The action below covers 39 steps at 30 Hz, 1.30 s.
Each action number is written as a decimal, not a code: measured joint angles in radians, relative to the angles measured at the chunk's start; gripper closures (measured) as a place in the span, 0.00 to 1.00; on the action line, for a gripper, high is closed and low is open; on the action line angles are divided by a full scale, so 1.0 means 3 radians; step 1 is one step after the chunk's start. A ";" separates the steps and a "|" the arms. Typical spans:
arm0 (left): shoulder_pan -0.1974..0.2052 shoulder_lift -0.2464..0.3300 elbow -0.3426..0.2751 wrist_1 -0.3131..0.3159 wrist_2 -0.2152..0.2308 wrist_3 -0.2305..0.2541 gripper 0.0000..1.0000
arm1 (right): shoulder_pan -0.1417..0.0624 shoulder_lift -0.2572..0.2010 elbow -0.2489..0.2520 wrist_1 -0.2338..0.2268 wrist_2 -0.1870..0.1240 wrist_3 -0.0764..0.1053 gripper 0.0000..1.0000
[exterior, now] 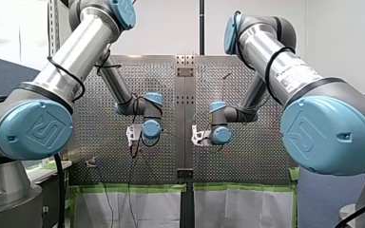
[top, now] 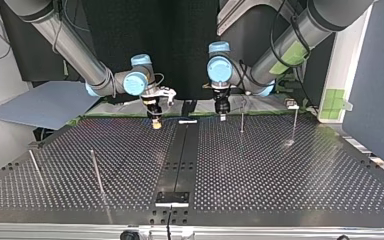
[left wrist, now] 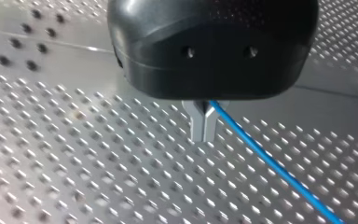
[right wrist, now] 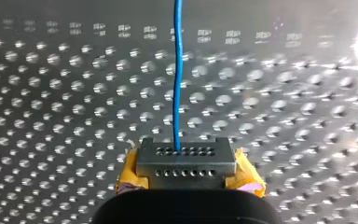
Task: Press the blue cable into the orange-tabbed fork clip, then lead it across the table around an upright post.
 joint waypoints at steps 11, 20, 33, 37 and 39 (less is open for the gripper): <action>-0.0137 0.0353 0.0000 -0.0188 -0.0036 0.0006 1.00 | 0.0077 -0.0331 0.0000 0.0273 0.0058 0.0009 1.00; -0.0212 0.0647 0.0000 -0.0307 -0.0033 0.0012 1.00 | 0.0145 -0.0635 0.0000 0.0469 0.0090 0.0014 1.00; -0.0203 0.1064 0.0114 -0.0504 -0.0036 -0.0040 1.00 | 0.0215 -0.1071 -0.0002 0.0601 0.0237 0.0036 1.00; -0.0198 0.1142 0.0221 -0.0628 -0.0036 -0.0084 1.00 | 0.0226 -0.1198 -0.0004 0.0616 0.0277 0.0039 1.00; -0.0196 0.1177 0.0275 -0.0693 -0.0035 -0.0099 1.00 | 0.0223 -0.1264 -0.0010 0.0635 0.0286 0.0041 1.00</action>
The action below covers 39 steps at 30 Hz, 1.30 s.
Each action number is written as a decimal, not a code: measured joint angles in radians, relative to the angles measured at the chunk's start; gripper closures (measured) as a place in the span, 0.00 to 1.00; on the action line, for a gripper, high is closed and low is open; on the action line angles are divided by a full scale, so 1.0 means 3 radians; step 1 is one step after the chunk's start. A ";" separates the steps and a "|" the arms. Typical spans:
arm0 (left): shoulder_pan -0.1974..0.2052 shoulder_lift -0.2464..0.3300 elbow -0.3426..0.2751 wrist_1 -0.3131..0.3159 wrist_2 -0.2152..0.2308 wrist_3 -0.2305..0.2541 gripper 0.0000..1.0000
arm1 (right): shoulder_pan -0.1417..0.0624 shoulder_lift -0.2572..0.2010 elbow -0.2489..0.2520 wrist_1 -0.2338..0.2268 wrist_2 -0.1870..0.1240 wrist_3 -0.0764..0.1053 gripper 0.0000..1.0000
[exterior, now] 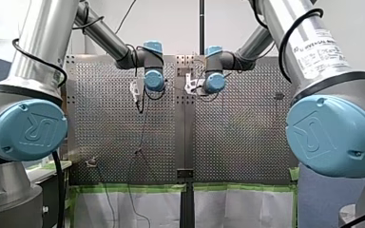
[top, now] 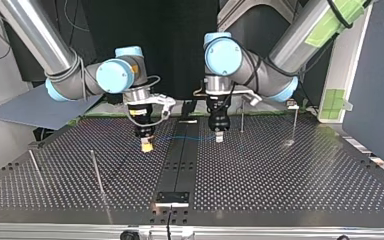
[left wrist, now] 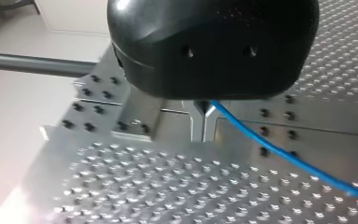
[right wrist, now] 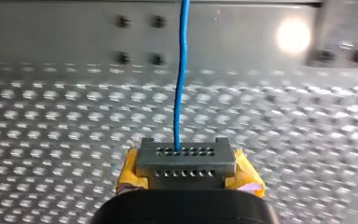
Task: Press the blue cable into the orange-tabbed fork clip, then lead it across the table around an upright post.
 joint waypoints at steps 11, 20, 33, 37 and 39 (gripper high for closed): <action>0.0009 0.0056 0.0235 -0.0303 0.0007 -0.0027 1.00 | -0.0024 -0.0343 -0.0135 0.0193 0.0005 -0.0003 1.00; -0.0017 0.0056 0.0478 -0.0488 0.0087 -0.0018 1.00 | -0.0068 -0.0629 -0.0246 0.0362 0.0012 0.0001 1.00; -0.0057 0.0006 0.0888 -0.0793 0.0280 -0.0018 1.00 | -0.0396 -0.0835 -0.0247 0.0593 -0.0005 0.0006 1.00; -0.0076 -0.0018 0.1003 -0.0876 0.0307 -0.0020 1.00 | -0.0529 -0.0858 -0.0245 0.0698 -0.0030 0.0010 1.00; -0.0080 -0.0033 0.1069 -0.0917 0.0311 -0.0021 1.00 | -0.0597 -0.0862 -0.0245 0.0723 -0.0034 0.0011 1.00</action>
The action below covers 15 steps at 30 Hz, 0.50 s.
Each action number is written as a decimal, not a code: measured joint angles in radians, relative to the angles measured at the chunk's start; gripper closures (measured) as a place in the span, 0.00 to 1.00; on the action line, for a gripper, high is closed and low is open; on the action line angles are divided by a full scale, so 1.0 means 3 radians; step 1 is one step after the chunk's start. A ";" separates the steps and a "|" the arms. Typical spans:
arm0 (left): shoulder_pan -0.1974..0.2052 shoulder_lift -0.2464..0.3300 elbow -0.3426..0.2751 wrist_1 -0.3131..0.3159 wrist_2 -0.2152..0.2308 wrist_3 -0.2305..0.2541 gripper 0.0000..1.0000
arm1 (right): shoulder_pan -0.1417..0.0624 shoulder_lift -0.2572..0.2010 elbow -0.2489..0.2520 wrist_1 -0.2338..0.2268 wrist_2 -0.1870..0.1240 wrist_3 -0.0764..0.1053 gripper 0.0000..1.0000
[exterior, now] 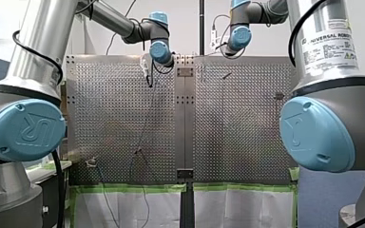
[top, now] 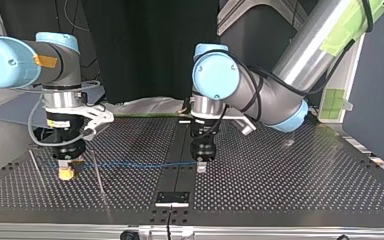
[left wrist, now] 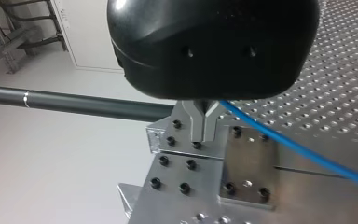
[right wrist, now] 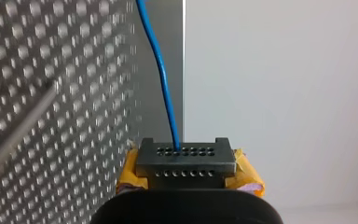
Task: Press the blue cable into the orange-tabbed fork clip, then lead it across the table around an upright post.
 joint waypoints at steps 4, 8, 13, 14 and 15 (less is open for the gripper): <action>-0.0020 -0.0072 0.0114 -0.0084 0.0009 0.0002 1.00 | -0.0131 0.0001 0.0002 0.0017 -0.0002 0.0001 1.00; -0.0068 -0.0159 0.0234 -0.0195 0.0022 -0.0002 1.00 | -0.0246 0.0001 0.0000 0.0025 -0.0002 0.0001 1.00; -0.0131 -0.0255 0.0394 -0.0315 0.0027 -0.0008 1.00 | -0.0319 0.0006 0.0000 0.0025 -0.0002 0.0002 1.00; -0.0144 -0.0280 0.0423 -0.0339 0.0027 -0.0008 1.00 | -0.0332 0.0007 0.0001 0.0026 -0.0002 0.0002 1.00; -0.0161 -0.0313 0.0462 -0.0364 0.0027 -0.0009 1.00 | -0.0342 0.0008 0.0000 0.0026 -0.0002 0.0002 1.00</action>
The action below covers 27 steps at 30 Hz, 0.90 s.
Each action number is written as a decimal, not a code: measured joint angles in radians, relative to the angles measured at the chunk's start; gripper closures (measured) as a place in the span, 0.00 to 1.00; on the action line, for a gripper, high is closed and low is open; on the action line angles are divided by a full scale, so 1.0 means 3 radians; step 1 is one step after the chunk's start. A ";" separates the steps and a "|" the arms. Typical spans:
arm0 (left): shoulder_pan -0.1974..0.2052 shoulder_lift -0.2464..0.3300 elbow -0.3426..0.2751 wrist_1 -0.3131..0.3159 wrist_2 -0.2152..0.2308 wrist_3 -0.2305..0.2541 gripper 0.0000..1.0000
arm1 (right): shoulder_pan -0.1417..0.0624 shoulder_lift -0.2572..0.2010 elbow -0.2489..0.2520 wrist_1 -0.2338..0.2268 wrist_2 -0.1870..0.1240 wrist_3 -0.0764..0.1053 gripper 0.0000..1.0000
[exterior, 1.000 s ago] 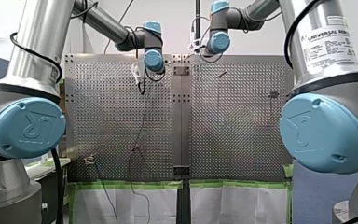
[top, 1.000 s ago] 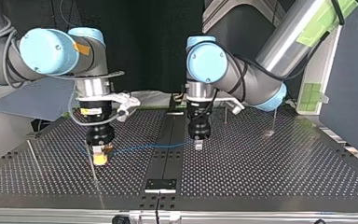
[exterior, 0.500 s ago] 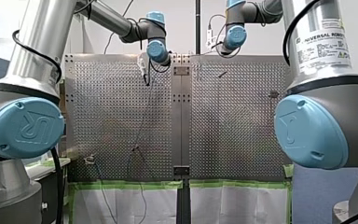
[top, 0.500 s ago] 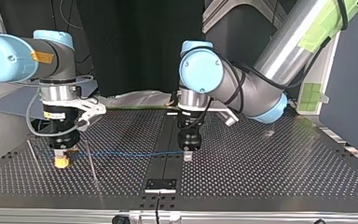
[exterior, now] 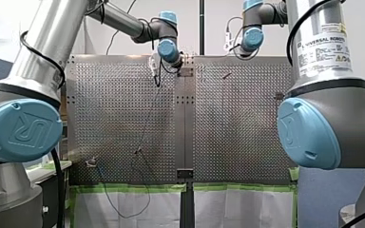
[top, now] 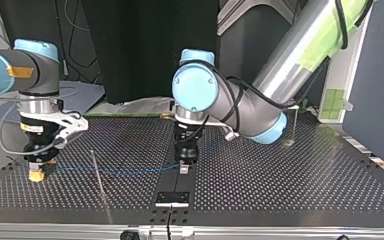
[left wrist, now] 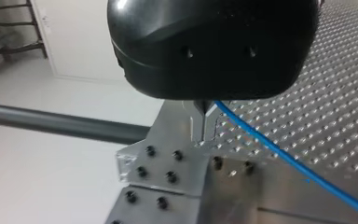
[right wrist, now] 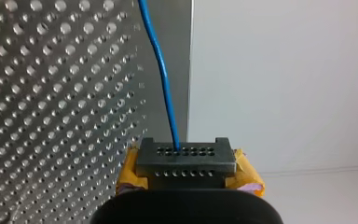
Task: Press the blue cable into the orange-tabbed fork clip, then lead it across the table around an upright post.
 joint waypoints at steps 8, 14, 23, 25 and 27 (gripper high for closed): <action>-0.0138 -0.0221 0.0256 -0.0097 0.0002 -0.0007 1.00 | -0.0079 0.0028 0.0017 0.0001 0.0000 0.0000 1.00; -0.0219 -0.0346 0.0465 -0.0115 -0.0017 -0.0010 1.00 | -0.0129 0.0042 0.0037 0.0002 0.0000 0.0000 1.00; -0.0266 -0.0440 0.0785 -0.0126 -0.0024 -0.0020 1.00 | -0.0206 0.0098 0.0039 0.0002 -0.0009 0.0004 1.00; -0.0302 -0.0481 0.0850 -0.0155 -0.0024 -0.0020 1.00 | -0.0226 0.0106 0.0040 0.0001 -0.0010 0.0004 1.00; -0.0349 -0.0540 0.0919 -0.0174 -0.0023 -0.0021 1.00 | -0.0251 0.0122 0.0040 -0.0001 -0.0010 0.0005 1.00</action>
